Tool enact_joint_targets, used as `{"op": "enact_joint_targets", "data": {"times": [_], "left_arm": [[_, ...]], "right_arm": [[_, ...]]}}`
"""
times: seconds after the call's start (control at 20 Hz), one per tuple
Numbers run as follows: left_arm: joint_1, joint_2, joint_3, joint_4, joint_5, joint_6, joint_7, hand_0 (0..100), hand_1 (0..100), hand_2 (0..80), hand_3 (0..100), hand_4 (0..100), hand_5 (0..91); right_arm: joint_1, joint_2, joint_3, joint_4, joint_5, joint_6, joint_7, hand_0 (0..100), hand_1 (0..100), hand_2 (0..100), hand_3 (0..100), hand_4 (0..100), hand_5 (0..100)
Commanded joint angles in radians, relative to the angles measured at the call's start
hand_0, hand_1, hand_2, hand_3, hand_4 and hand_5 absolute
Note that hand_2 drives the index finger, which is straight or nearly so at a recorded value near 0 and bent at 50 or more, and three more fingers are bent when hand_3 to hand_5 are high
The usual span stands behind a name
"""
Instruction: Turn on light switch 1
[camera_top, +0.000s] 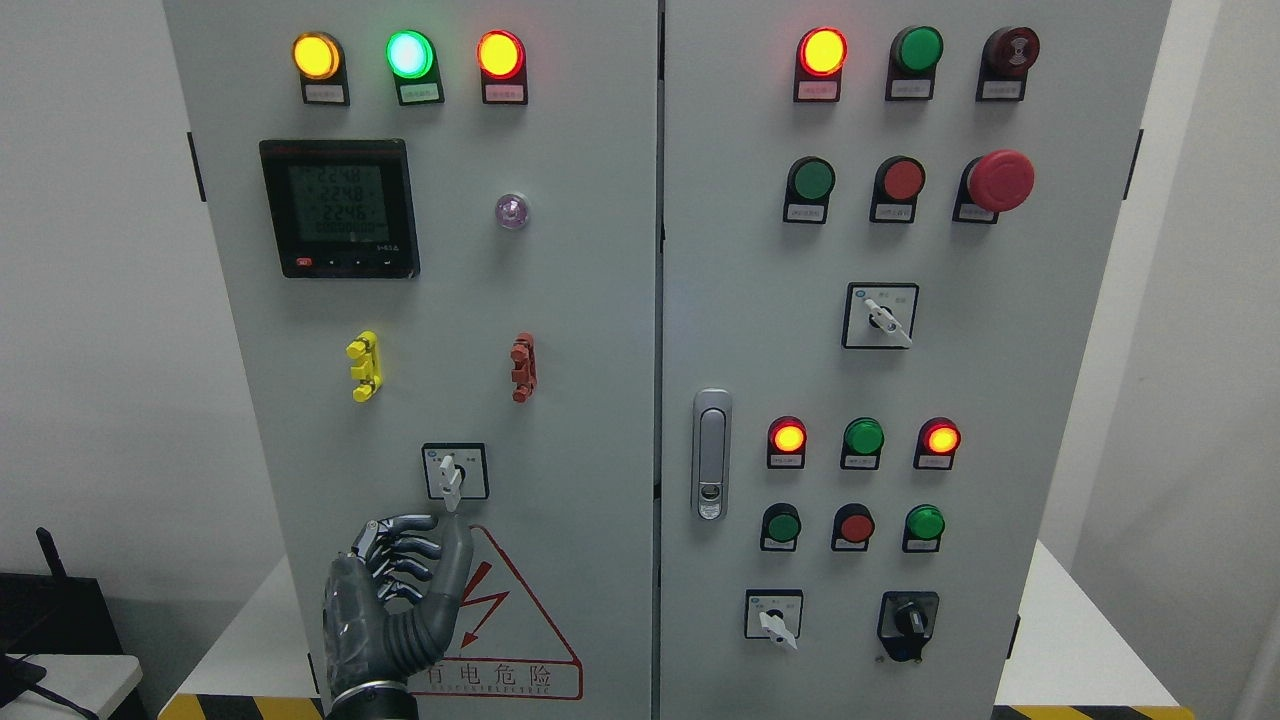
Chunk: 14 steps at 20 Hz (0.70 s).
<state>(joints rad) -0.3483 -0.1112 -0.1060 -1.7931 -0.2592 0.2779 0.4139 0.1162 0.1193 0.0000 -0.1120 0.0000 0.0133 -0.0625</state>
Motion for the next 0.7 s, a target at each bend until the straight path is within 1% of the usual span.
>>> {"op": "enact_joint_targets", "data": {"times": [0.0,0.35,0.5,0.65], "left_arm": [[-0.006,-0.002,-0.003,-0.009,-0.003,0.004,0.003,23,50,45.9,70,77,76.3],[-0.024,-0.002,-0.001,-0.011,-0.002,0.007,0.003,24,48,46.2,70,77,76.4],[-0.047,-0.002,-0.001,-0.009,0.000,0.030,0.003,24,47,46.4,70,77,76.5],[-0.051,-0.002,-0.001,-0.009,0.001,0.038,0.003,24,47,46.6,70,77,76.5]], "right_arm": [[0.000,0.000,0.017,0.000,-0.025,0.000,0.000,12,39,0,0,0,0],[0.000,-0.001,0.017,0.000,-0.025,-0.001,0.000,12,39,0,0,0,0],[0.000,0.000,0.017,0.000,-0.025,-0.001,0.000,12,39,0,0,0,0],[0.000,0.000,0.017,0.000,-0.025,-0.001,0.000,12,39,0,0,0,0]]}}
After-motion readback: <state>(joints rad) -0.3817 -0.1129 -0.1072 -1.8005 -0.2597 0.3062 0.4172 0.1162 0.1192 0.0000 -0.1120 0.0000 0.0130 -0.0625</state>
